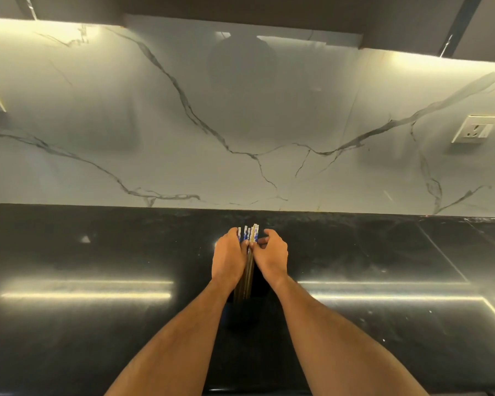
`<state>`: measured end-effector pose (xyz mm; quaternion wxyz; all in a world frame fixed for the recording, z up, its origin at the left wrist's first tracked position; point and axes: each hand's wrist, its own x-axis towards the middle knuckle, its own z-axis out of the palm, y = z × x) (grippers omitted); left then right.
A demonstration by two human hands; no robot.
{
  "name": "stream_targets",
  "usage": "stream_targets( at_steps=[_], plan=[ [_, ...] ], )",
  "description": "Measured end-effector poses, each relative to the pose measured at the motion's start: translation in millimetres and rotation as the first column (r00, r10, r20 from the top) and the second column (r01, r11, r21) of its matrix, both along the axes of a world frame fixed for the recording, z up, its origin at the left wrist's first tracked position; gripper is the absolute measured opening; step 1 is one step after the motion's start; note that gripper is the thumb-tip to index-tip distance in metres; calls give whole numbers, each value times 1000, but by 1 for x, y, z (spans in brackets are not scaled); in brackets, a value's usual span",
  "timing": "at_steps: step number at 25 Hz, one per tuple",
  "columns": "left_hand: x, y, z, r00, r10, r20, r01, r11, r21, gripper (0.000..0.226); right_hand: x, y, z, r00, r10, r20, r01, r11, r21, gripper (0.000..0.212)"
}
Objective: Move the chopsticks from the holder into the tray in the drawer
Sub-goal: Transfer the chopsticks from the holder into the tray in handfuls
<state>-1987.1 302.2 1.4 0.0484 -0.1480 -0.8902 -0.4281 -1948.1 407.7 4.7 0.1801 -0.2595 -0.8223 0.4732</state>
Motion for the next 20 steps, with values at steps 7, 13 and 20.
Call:
stream_targets(
  at_steps=[7, 13, 20],
  plan=[
    [-11, 6, -5, 997, -43, 59, 39, 997, 66, 19, -10, -2, -8, 999, -39, -34, 40, 998, 43, 25],
    [-6, 1, -6, 999, -36, 13, 34, 989, 145, 21, -11, -3, -5, 995, -101, -10, 101, 995, -3, 22],
    [3, -5, 2, 1000, -8, 0, 7, 983, 186, 31, -6, -7, -1, 996, -84, -34, 84, 996, 2, 21]
  ],
)
